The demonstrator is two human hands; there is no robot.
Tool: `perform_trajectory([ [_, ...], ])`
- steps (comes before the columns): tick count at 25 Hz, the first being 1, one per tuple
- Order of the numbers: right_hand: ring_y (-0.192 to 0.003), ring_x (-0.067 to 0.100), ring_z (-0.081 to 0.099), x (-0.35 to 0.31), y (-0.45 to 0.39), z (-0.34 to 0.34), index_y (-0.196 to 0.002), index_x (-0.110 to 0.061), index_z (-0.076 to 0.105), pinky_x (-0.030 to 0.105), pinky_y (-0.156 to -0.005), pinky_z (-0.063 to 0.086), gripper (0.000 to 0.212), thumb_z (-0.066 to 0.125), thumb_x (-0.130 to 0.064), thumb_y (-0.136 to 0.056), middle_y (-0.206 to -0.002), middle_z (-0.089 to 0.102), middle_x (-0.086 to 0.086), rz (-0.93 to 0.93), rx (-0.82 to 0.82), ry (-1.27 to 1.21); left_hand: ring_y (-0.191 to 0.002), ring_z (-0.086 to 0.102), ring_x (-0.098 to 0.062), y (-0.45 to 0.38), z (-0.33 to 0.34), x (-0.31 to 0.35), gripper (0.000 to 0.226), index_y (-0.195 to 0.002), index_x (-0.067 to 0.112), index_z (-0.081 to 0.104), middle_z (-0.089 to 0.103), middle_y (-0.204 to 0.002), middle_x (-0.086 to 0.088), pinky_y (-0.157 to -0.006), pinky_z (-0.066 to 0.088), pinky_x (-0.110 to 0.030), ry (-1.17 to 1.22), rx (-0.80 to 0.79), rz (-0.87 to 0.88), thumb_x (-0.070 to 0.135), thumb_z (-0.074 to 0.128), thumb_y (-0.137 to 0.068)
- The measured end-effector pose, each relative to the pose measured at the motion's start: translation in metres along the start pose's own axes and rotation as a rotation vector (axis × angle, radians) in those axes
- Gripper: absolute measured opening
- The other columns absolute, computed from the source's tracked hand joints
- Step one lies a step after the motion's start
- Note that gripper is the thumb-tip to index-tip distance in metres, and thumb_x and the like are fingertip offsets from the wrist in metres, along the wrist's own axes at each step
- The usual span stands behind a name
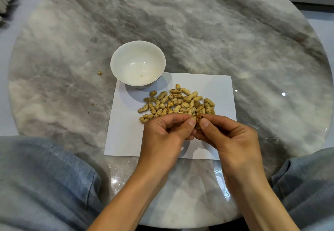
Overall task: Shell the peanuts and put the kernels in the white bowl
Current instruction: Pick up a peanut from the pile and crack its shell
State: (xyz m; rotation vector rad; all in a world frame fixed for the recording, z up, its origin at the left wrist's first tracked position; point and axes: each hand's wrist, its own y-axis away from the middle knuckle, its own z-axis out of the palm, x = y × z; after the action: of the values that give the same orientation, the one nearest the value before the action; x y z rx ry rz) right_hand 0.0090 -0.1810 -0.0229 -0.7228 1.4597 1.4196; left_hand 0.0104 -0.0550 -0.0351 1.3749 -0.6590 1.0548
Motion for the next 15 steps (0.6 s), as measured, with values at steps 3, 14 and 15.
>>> perform_trajectory([
  [3,-0.076,0.024,0.076,-0.0008,-0.0016,-0.0013,-0.095,-0.002,0.075,0.021,-0.068,0.058,0.017,0.069,-0.006,-0.079,-0.086,0.077,0.014,0.071,-0.010,-0.054,-0.066,0.067,-0.013,-0.0022,-0.0003,0.0014,0.007,-0.088,0.008,0.076,0.073,-0.070,-0.007,-0.067,0.056,-0.022,0.118,-0.002,-0.097,0.005,0.071,-0.086],
  [14,-0.080,0.021,0.074,0.0008,-0.0030,0.0013,-0.076,-0.021,0.077,0.023,-0.072,0.058,0.016,0.075,-0.005,-0.079,-0.081,0.077,0.006,-0.094,-0.010,0.106,-0.081,0.073,-0.017,-0.0010,0.0040,0.0050,0.016,-0.099,0.004,0.075,0.077,-0.092,-0.010,-0.072,0.059,-0.023,0.303,-0.025,-0.224,0.005,0.059,-0.094],
  [15,-0.078,0.018,0.074,0.0001,-0.0035,0.0005,-0.075,-0.022,0.076,0.022,-0.071,0.057,0.017,0.076,-0.006,-0.079,-0.080,0.077,0.003,-0.119,-0.006,0.121,-0.082,0.073,-0.017,-0.0007,0.0040,0.0061,0.017,-0.098,0.004,0.075,0.077,-0.093,-0.010,-0.073,0.059,-0.023,0.310,-0.037,-0.222,0.006,0.059,-0.094],
])
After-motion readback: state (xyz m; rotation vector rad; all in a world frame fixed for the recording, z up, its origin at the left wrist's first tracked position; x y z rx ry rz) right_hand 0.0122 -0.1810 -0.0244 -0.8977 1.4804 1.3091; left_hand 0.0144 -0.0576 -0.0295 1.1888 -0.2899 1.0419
